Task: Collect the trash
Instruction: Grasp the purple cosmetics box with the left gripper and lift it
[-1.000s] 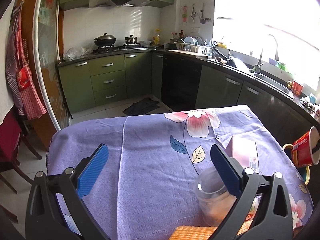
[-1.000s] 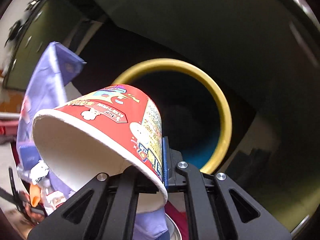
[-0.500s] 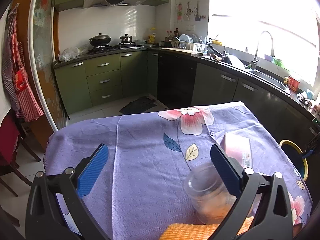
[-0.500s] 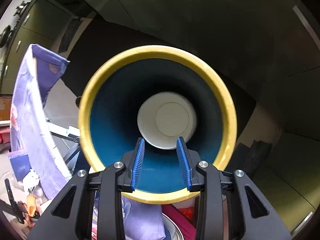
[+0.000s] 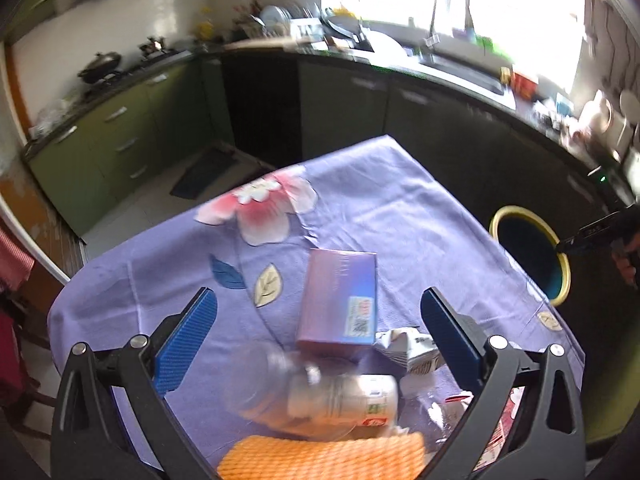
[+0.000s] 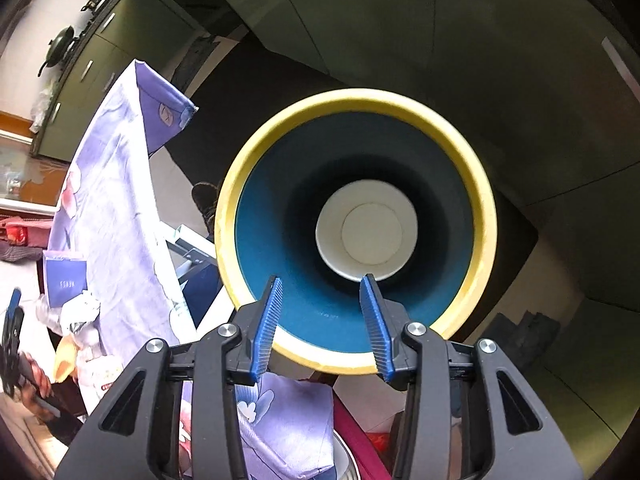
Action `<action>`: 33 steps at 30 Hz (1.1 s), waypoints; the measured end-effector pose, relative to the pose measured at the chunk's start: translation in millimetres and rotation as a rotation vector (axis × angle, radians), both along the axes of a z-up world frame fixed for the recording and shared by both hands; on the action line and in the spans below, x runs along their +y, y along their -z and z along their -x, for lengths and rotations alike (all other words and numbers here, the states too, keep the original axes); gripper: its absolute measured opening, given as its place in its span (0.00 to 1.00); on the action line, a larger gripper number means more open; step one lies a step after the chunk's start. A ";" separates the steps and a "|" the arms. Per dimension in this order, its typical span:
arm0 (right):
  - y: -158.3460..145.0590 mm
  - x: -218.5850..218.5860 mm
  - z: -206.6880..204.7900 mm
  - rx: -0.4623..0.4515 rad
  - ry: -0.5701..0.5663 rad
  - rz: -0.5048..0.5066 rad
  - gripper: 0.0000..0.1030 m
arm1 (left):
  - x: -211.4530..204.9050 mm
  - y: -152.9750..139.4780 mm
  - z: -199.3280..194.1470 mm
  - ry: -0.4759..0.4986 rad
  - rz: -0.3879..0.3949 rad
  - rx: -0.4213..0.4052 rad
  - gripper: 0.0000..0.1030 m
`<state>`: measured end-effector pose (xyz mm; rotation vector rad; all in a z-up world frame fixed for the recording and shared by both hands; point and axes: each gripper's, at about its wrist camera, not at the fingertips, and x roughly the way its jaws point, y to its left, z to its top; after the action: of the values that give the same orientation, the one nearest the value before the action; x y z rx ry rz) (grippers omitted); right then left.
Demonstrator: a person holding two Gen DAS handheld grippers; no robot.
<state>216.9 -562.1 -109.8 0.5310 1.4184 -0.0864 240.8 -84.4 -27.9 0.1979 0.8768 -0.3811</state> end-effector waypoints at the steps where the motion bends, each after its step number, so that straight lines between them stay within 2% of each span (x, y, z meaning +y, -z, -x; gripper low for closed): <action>1: 1.2 0.0 1.7 0.000 -0.005 -0.003 0.40 | -5.9 2.5 -5.1 0.008 -0.019 0.022 0.94; 3: 2.8 -0.1 5.7 -0.004 -0.009 0.000 0.40 | -17.3 11.7 -16.5 0.006 -0.061 0.085 0.94; 7: 3.2 2.2 4.4 -0.018 -0.017 -0.008 0.40 | -24.9 29.6 -31.3 0.019 -0.065 0.208 0.94; 10: 3.2 2.7 3.8 -0.025 -0.027 -0.007 0.40 | -28.7 43.0 -38.9 0.017 -0.083 0.263 0.94; 14: 6.2 3.6 4.0 -0.030 -0.031 -0.011 0.40 | -29.9 55.2 -46.1 0.007 -0.114 0.292 0.93; 16: 8.5 3.0 5.0 -0.028 -0.032 -0.014 0.40 | -30.7 60.2 -48.9 0.009 -0.115 0.310 0.79; 20: 12.6 2.7 6.8 -0.030 -0.037 -0.022 0.40 | -29.0 70.2 -52.4 0.012 -0.103 0.361 0.58; 21: 13.0 2.9 7.1 -0.032 -0.039 -0.023 0.40 | -30.1 72.2 -52.3 0.017 -0.099 0.369 0.53; 26: 12.4 5.5 8.6 -0.044 -0.052 -0.021 0.40 | -29.8 67.8 -50.2 0.024 -0.072 0.374 0.50; 33: 7.2 5.7 16.0 -0.078 -0.063 -0.024 0.40 | -37.2 25.1 -34.8 0.046 -0.039 0.286 0.50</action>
<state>201.0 -556.4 -116.9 0.5038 1.3599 0.0020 275.5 -121.6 -53.0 0.2027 1.1630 -0.4422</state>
